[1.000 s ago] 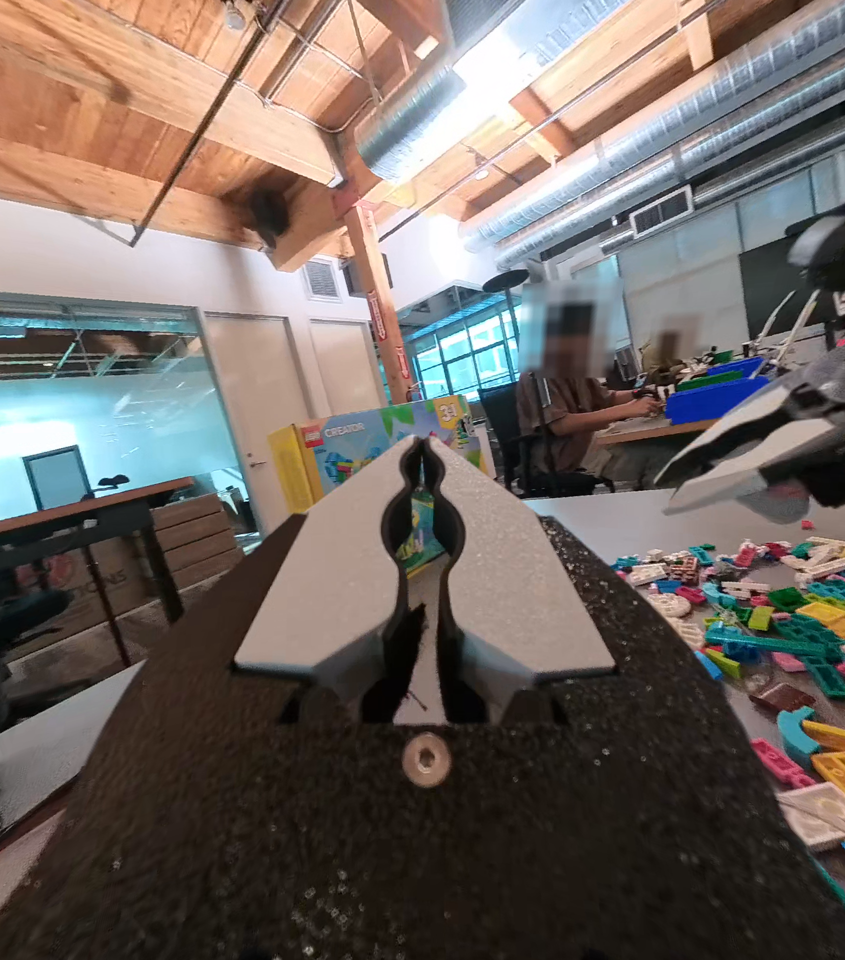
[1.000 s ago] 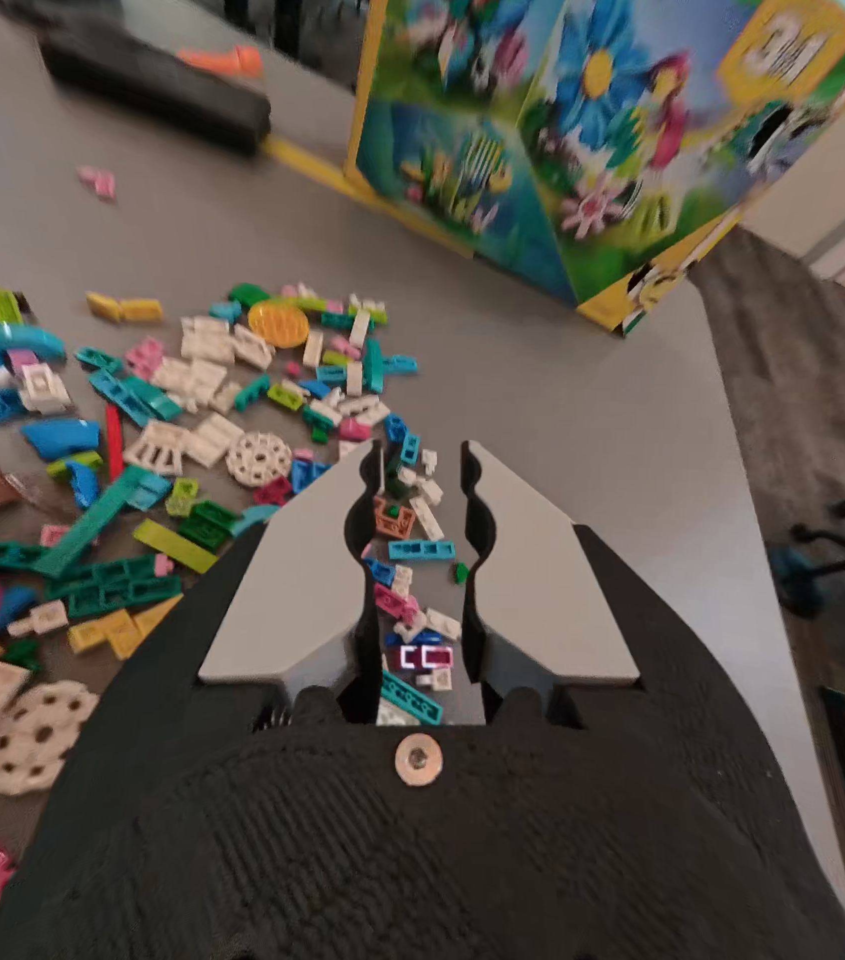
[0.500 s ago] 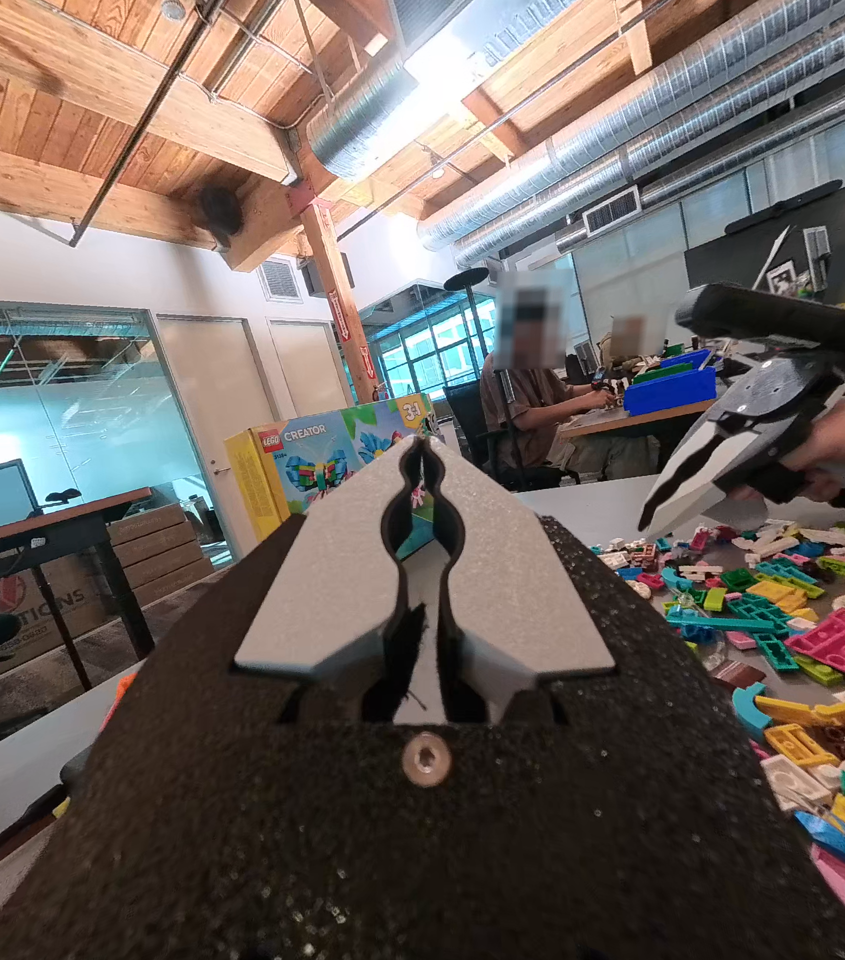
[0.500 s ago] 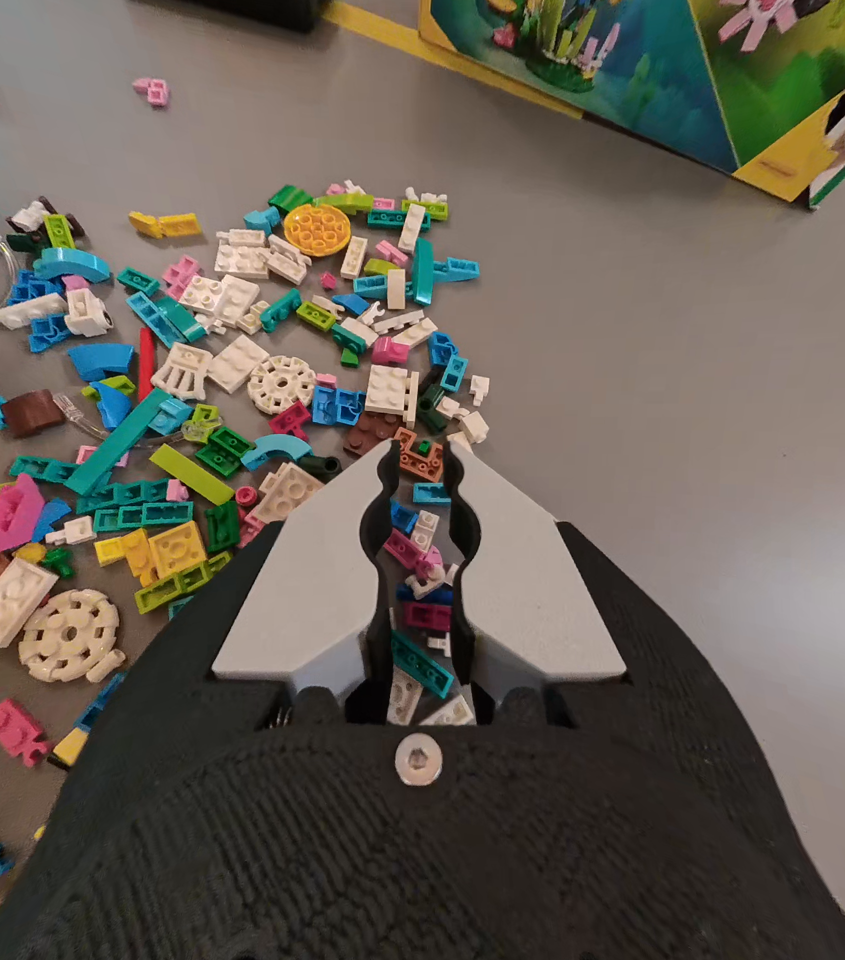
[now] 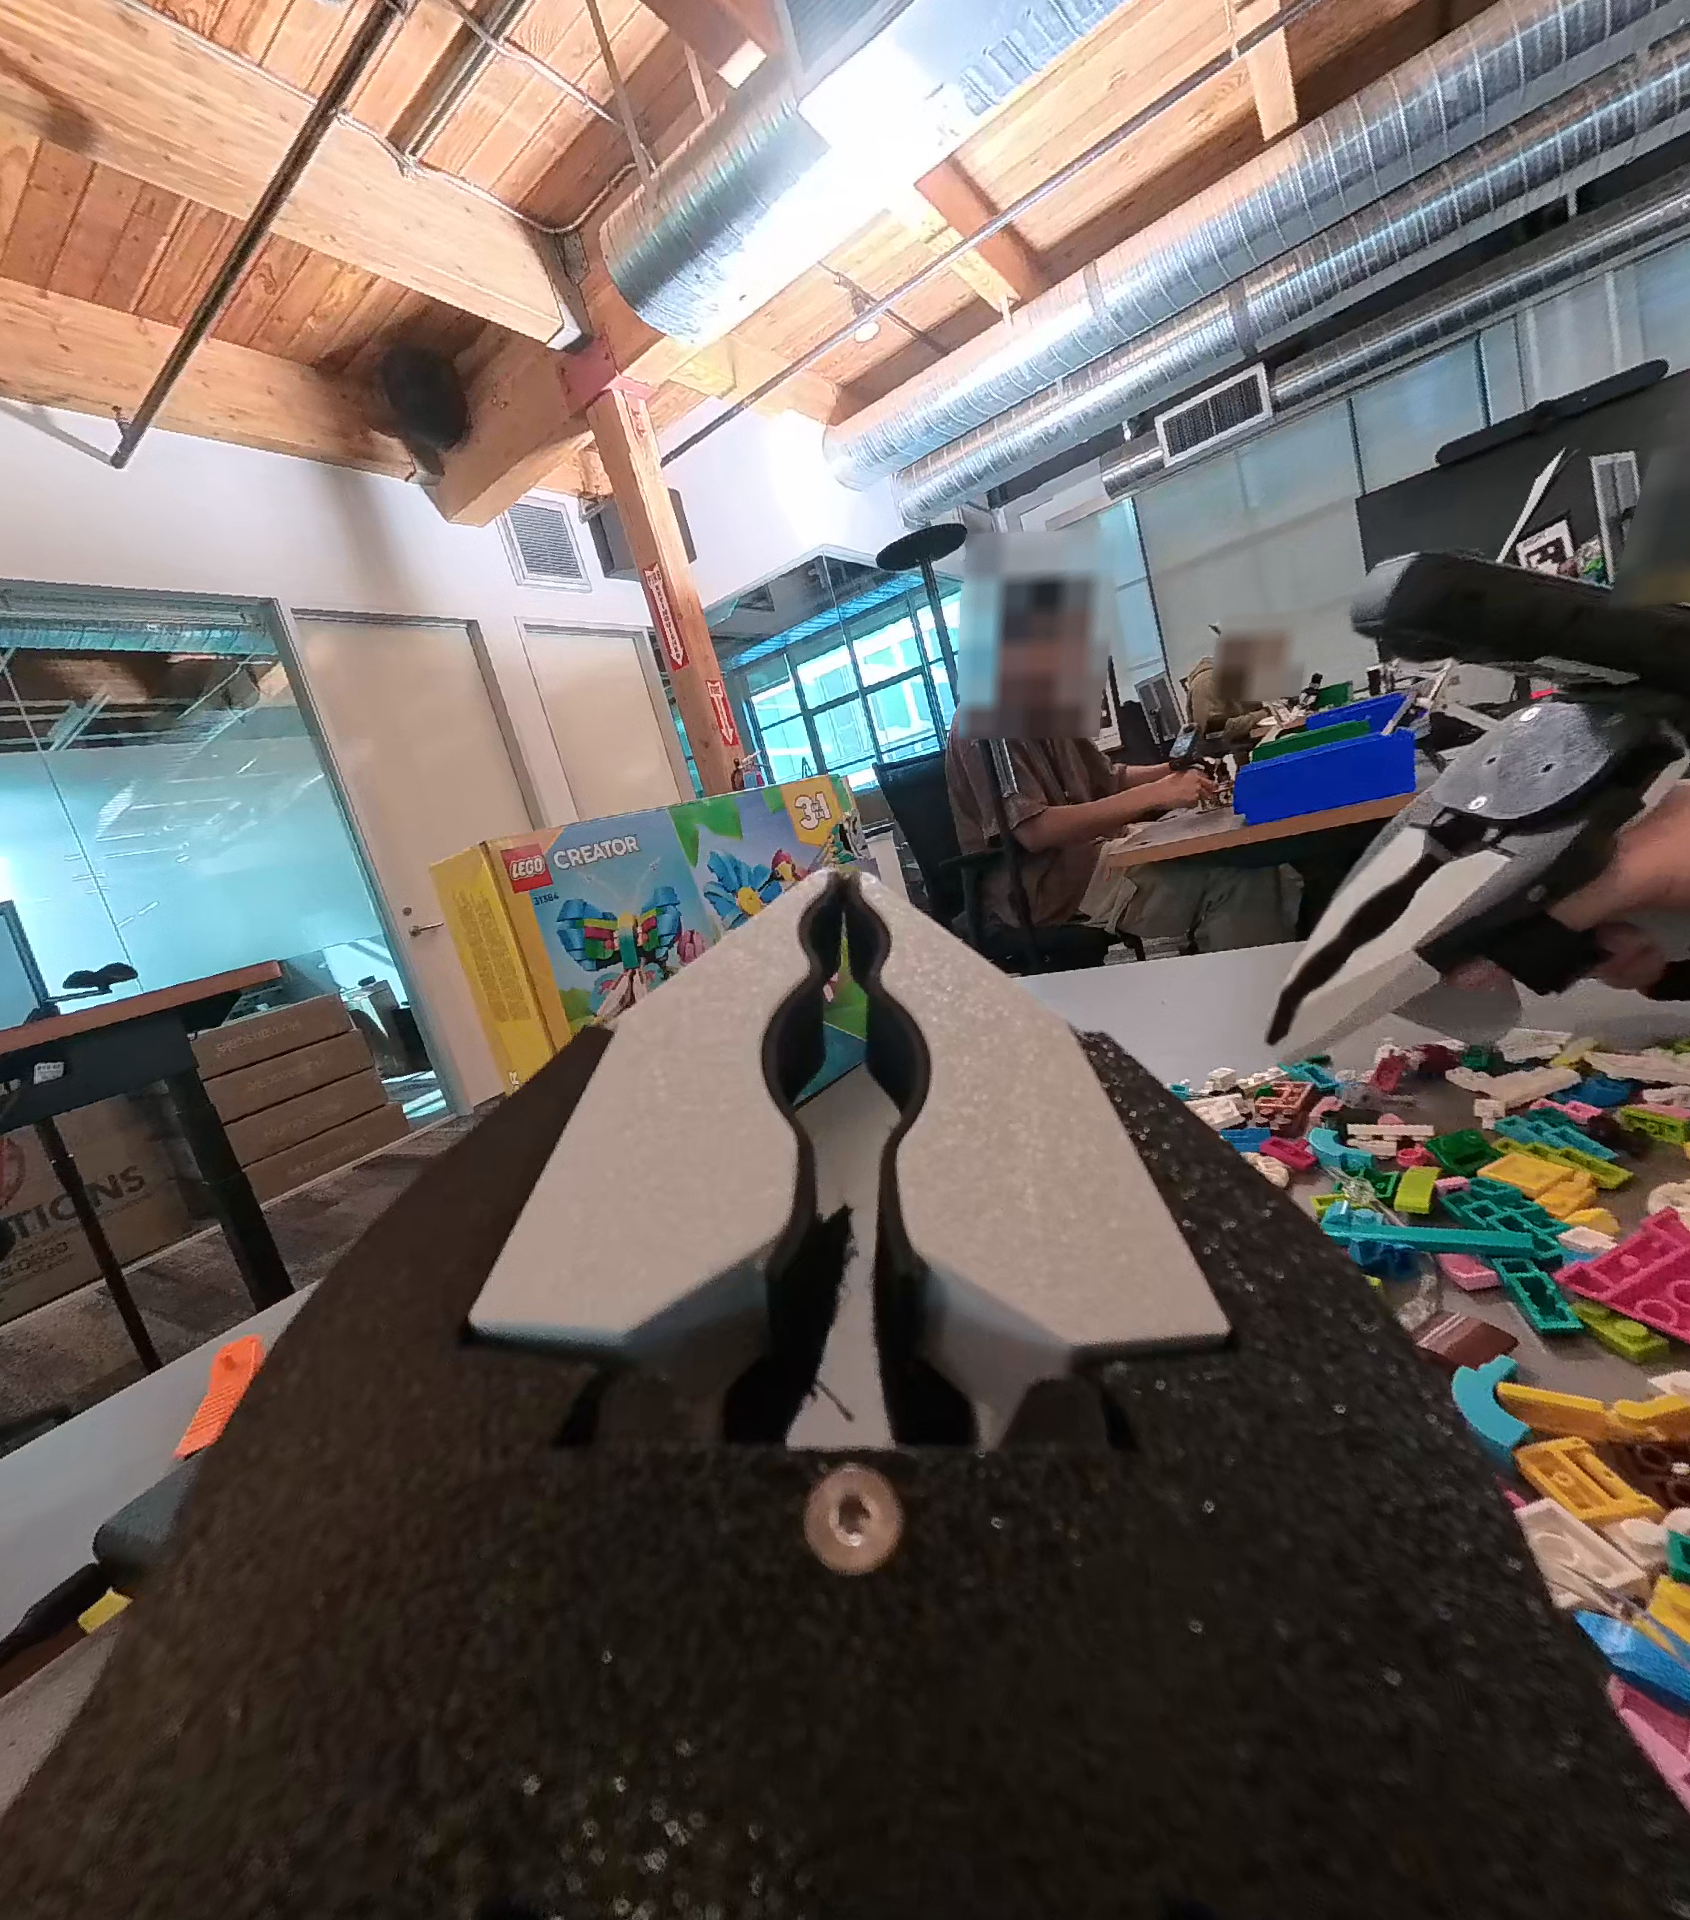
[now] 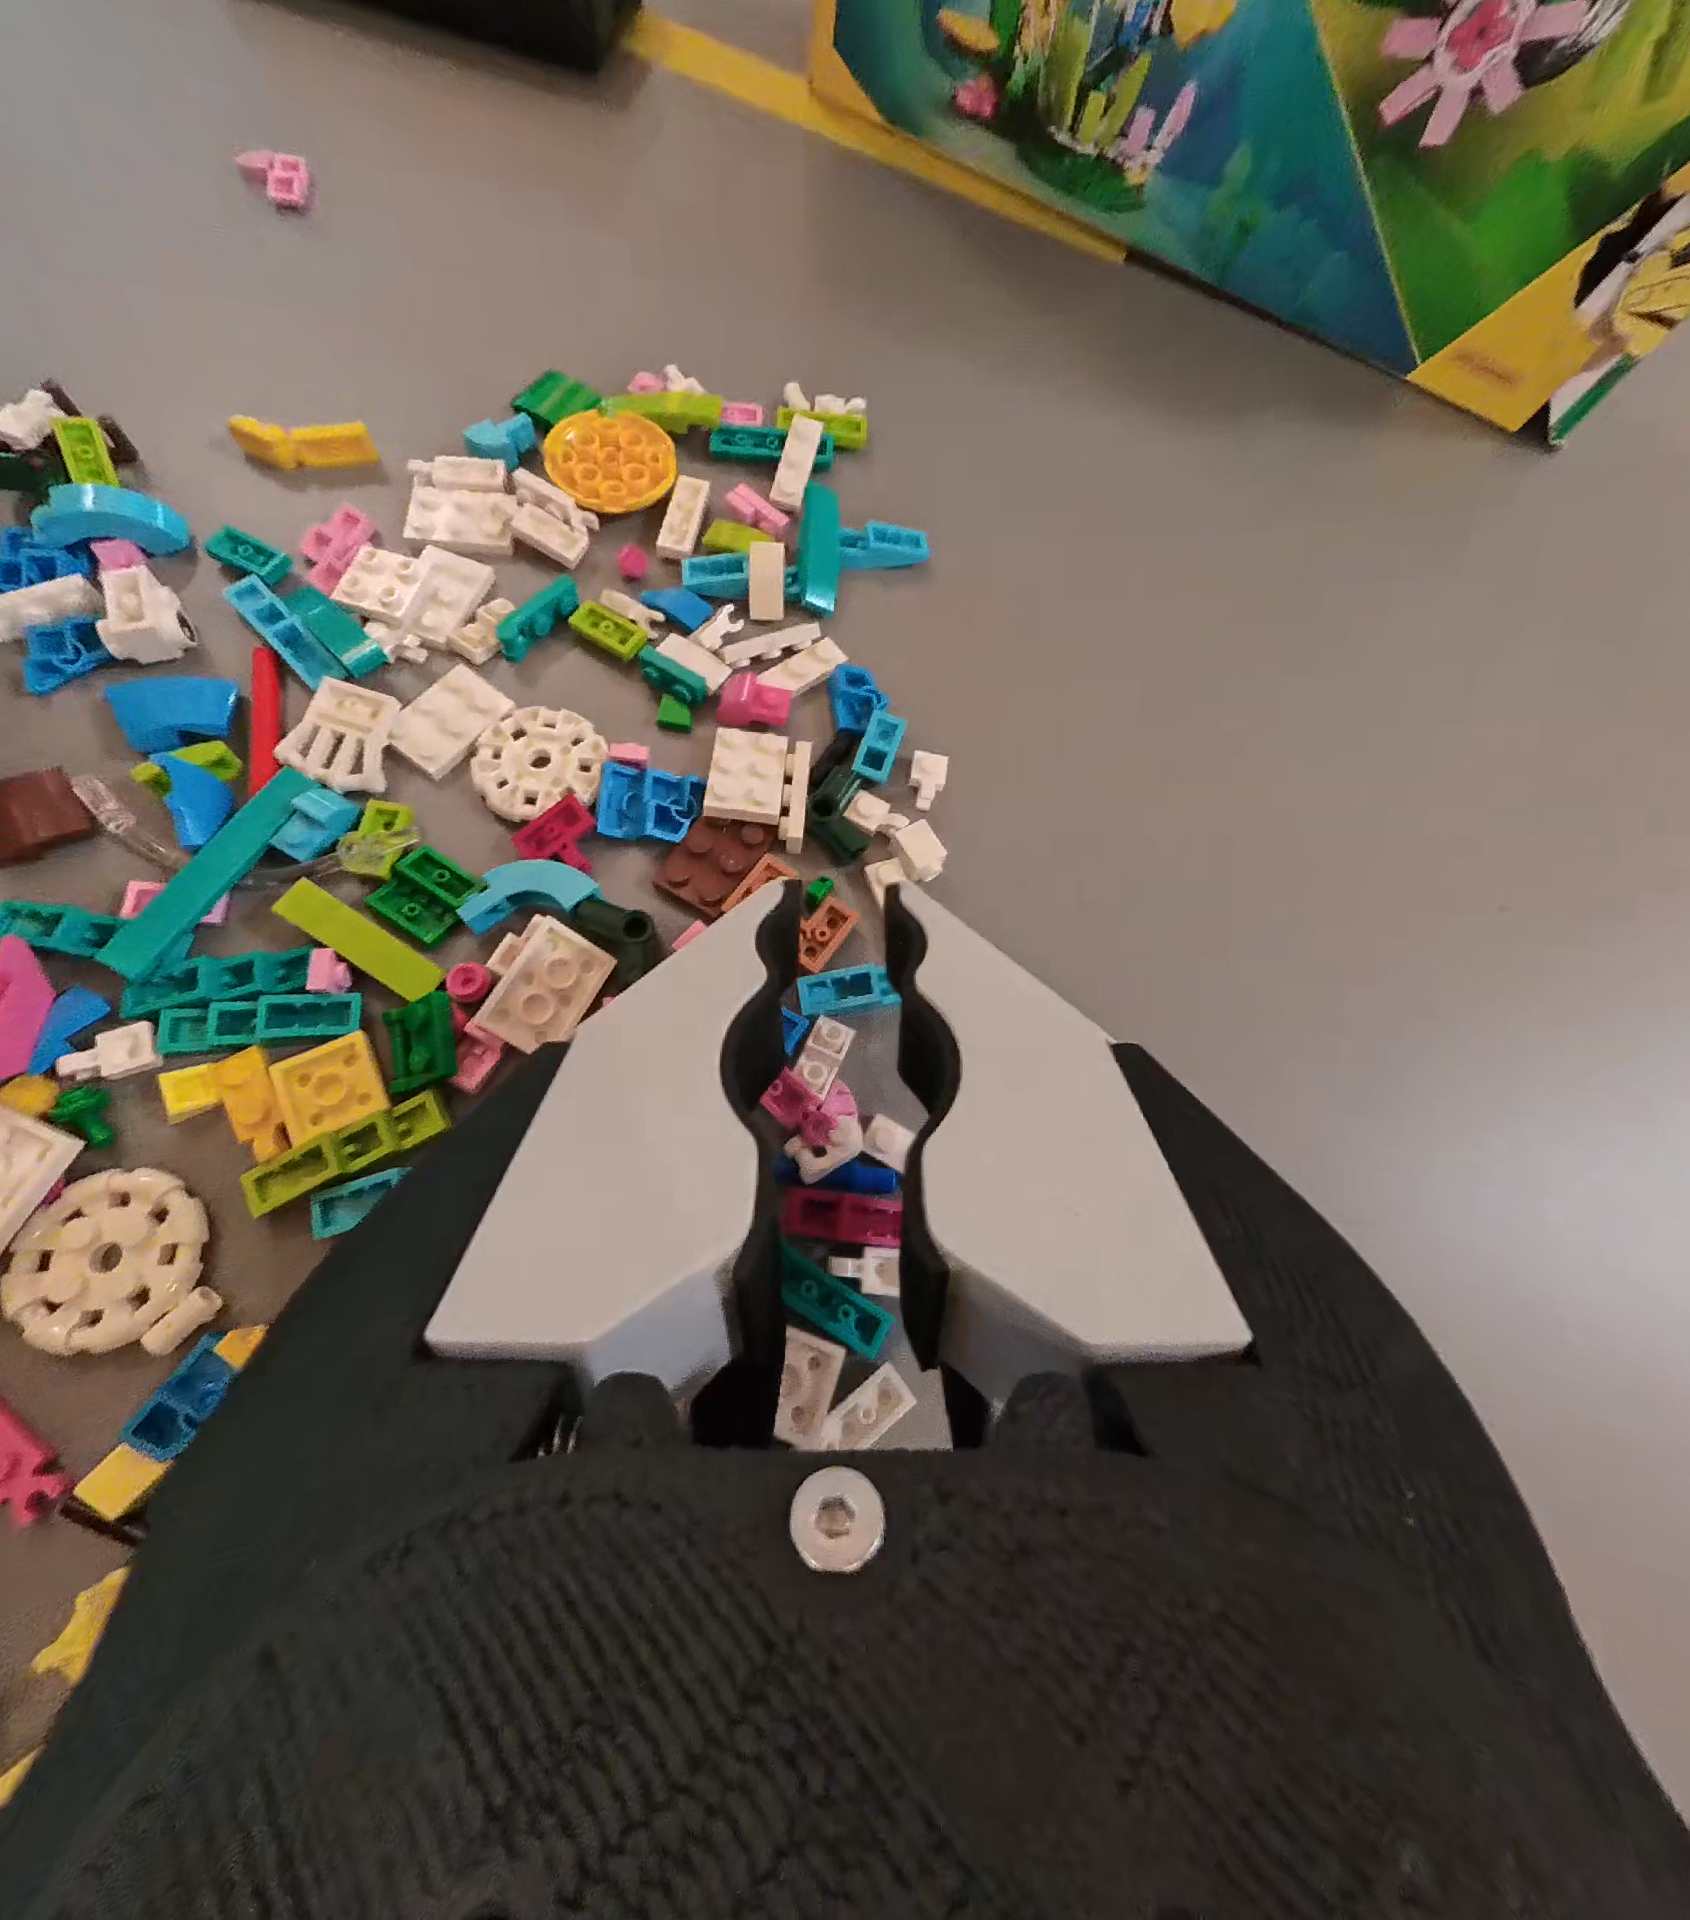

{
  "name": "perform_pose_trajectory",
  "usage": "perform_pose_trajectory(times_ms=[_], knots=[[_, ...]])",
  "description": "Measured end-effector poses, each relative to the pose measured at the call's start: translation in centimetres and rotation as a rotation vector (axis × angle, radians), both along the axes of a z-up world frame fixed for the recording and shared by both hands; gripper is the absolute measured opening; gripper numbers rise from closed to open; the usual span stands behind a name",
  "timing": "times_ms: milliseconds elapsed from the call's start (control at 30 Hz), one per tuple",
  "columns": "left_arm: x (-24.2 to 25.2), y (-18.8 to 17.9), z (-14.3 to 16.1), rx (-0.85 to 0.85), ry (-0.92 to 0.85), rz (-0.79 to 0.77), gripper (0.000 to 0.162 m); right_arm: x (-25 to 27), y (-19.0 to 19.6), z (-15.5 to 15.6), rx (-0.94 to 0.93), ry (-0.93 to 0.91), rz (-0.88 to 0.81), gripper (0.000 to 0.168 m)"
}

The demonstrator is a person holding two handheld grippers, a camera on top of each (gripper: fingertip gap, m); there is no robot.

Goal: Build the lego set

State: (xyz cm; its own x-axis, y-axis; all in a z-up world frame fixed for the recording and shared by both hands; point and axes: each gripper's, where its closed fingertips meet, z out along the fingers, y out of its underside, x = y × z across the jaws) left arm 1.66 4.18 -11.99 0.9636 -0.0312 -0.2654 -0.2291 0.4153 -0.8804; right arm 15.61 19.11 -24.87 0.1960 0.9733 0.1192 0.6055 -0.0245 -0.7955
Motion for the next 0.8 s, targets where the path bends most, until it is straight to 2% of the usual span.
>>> perform_pose_trajectory(times_ms=[233, 400, 567, 800], knots=[[0.0, 0.0, 0.0, -0.002, -0.005, -0.001, 0.0, 0.1, -1.9, -1.2, -0.081, -0.068, 0.085, 0.011], [-0.1, 0.1, -0.1, -0.004, -0.012, -0.002, 0.0, -0.6, -0.1, 0.5, -0.066, 0.023, -0.023, 0.007], [-0.1, 0.1, -0.1, -0.005, -0.015, -0.005, 0.0, -0.7, 0.3, -0.9, -0.09, -0.036, -0.056, 0.005], [-0.1, 0.1, -0.1, -0.006, -0.014, -0.006, 0.0, -0.9, 0.0, -1.4, -0.091, -0.062, -0.044, 0.005]])
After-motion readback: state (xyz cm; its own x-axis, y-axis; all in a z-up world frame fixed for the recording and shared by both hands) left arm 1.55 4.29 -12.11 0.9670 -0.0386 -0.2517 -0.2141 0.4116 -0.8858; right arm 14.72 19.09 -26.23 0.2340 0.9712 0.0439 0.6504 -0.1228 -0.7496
